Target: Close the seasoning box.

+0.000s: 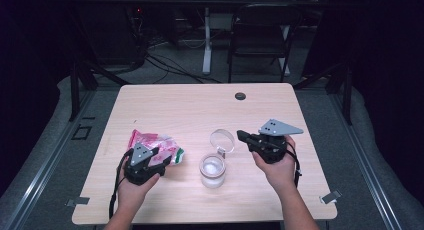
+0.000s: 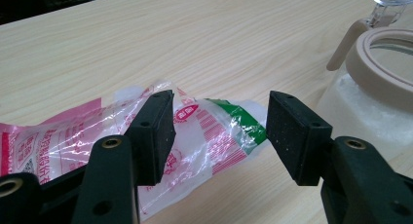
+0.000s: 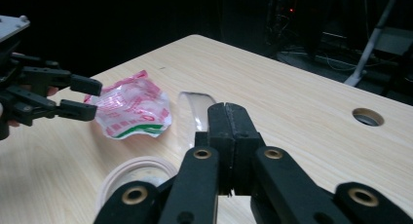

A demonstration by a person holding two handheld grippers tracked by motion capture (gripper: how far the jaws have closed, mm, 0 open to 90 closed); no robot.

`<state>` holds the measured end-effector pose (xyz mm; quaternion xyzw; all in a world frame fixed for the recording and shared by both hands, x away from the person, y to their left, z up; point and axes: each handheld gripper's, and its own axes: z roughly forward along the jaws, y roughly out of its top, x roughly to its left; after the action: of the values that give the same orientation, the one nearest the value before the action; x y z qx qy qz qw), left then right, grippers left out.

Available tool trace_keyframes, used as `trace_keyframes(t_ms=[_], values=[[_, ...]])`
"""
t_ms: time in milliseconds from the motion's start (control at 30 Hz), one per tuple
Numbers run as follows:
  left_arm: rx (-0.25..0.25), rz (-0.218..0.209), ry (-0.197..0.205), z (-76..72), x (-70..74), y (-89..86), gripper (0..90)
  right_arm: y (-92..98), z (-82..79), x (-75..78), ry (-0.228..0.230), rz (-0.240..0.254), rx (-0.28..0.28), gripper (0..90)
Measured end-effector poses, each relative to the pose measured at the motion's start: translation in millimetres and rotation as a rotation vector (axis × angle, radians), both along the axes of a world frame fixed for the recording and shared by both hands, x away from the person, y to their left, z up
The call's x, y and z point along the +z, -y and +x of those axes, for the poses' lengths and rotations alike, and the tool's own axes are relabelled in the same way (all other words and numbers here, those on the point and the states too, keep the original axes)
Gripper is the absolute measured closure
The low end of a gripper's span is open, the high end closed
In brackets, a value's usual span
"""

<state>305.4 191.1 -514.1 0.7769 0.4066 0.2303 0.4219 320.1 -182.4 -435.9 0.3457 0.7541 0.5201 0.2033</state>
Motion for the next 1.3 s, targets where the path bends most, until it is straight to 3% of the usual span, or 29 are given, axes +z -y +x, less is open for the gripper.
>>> trace_keyframes(t_ms=[200,433,633,1300], values=[[0.018,-0.008,-0.002,-0.8,-1.0,-5.4,44.0,11.7,9.1,-4.2,-0.031,-0.003,-0.035,90.0],[0.035,-0.016,0.003,-3.1,-0.3,-10.6,43.9,10.2,19.8,-17.4,-0.061,-0.041,-0.063,90.0],[0.043,-0.011,0.006,-4.8,-0.8,-13.5,43.9,10.7,25.6,-23.0,-0.078,-0.045,-0.074,90.0],[0.093,-0.016,0.005,-12.3,-1.4,-26.9,43.9,5.4,41.9,-34.9,-0.112,-0.035,-0.064,90.0]])
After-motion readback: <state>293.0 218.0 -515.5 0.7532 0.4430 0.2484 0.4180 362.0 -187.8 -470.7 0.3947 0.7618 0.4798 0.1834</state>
